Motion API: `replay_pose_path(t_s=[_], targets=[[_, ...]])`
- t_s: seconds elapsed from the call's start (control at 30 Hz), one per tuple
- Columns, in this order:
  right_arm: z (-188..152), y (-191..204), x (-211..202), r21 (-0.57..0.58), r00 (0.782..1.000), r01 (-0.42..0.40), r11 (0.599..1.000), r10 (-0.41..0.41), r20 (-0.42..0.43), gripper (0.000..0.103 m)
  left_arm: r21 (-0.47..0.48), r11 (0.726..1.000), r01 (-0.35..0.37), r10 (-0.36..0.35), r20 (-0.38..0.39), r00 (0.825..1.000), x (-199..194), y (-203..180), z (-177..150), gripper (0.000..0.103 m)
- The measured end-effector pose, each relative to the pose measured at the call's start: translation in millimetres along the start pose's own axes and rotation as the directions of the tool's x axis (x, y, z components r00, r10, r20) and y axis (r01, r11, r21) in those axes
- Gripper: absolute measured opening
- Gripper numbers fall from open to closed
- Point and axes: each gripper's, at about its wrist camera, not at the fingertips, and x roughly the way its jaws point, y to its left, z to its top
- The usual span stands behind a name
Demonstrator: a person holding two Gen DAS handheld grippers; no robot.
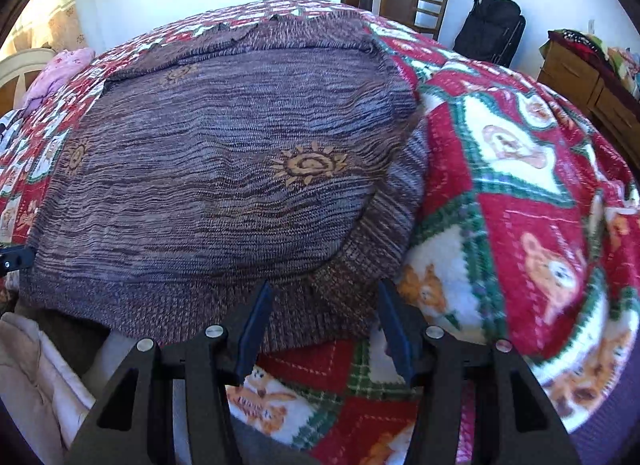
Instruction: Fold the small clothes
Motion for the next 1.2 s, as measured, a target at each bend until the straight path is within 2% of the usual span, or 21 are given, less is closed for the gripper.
replay_pose_path(t_s=[0.03, 0.1, 0.17, 0.2, 0.3, 0.53, 0.67, 0.83, 0.87, 0.9, 1.0, 1.1, 1.17, 1.2], targets=[[-1.2, 0.7, 0.3, 0.002, 1.000, 0.002, 1.000, -0.002, 0.006, 0.050, 0.009, 1.000, -0.001, 0.001, -0.002, 1.000, 0.1, -1.6, -0.6, 0.013], [-3.4, -5.5, 3.0, 0.025, 1.000, -0.016, 1.000, 0.016, -0.013, 0.002, 0.019, 1.000, -0.006, 0.006, 0.000, 1.000, 0.1, -3.2, -0.5, 0.012], [-7.1, -21.0, 2.8, 0.104, 0.997, -0.074, 0.992, 0.077, -0.022, 0.003, 0.015, 1.000, -0.011, 0.011, 0.004, 1.000, 0.2, -2.8, 0.4, 0.009], [-9.2, -30.6, -1.9, 0.158, 0.989, -0.143, 0.977, 0.146, -0.004, 0.003, 0.009, 1.000, -0.010, 0.010, 0.015, 1.000, -2.1, -1.8, 1.3, 0.008], [-3.6, -46.4, -25.3, 0.214, 0.950, -0.311, 0.926, 0.299, 0.087, 0.003, -0.004, 1.000, 0.006, -0.005, 0.053, 0.999, -11.7, -0.6, 7.7, 0.008], [29.4, -60.8, -62.0, 0.237, 0.899, -0.424, 0.874, 0.374, 0.229, 0.002, 0.020, 1.000, 0.023, -0.025, 0.121, 0.992, -32.0, -7.1, 39.1, 0.008], [53.9, -60.3, -57.9, 0.261, 0.887, -0.446, 0.856, 0.383, 0.257, 0.002, 0.018, 1.000, 0.024, -0.026, 0.153, 0.988, -38.6, -3.5, 66.4, 0.006], [103.0, -66.2, -41.7, 0.294, 0.887, -0.439, 0.849, 0.357, 0.293, 0.002, 0.021, 0.998, -0.051, 0.045, 0.203, 0.978, -42.3, 6.1, 109.8, 0.006], [113.2, -67.9, -38.0, 0.299, 0.892, -0.425, 0.854, 0.340, 0.297, 0.002, 0.026, 0.996, -0.090, 0.083, 0.210, 0.974, -41.8, 7.8, 117.1, 0.006], [121.9, -69.6, -35.9, 0.298, 0.908, -0.384, 0.874, 0.297, 0.297, 0.002, 0.044, 0.991, -0.124, 0.112, 0.219, 0.969, -42.1, 8.3, 123.6, 0.006], [142.8, -71.8, -24.4, 0.313, 0.935, -0.288, 0.905, 0.194, 0.298, 0.002, 0.114, 0.979, -0.169, 0.137, 0.246, 0.960, -45.4, 10.1, 128.5, 0.010], [150.0, -81.9, -3.5, 0.369, 0.959, -0.202, 0.907, 0.106, 0.264, 0.003, 0.142, 0.966, -0.216, 0.180, 0.231, 0.956, -45.4, 22.9, 124.1, 0.026], [149.1, -82.1, 5.1, 0.359, 0.964, -0.179, 0.916, 0.090, 0.251, 0.003, 0.131, 0.970, -0.207, 0.175, 0.219, 0.960, -47.4, 37.2, 115.8, 0.055], [149.0, -80.4, 9.4, 0.350, 0.964, -0.193, 0.916, 0.111, 0.242, 0.004, 0.128, 0.970, -0.206, 0.175, 0.221, 0.959, -48.8, 41.1, 111.9, 0.060]])
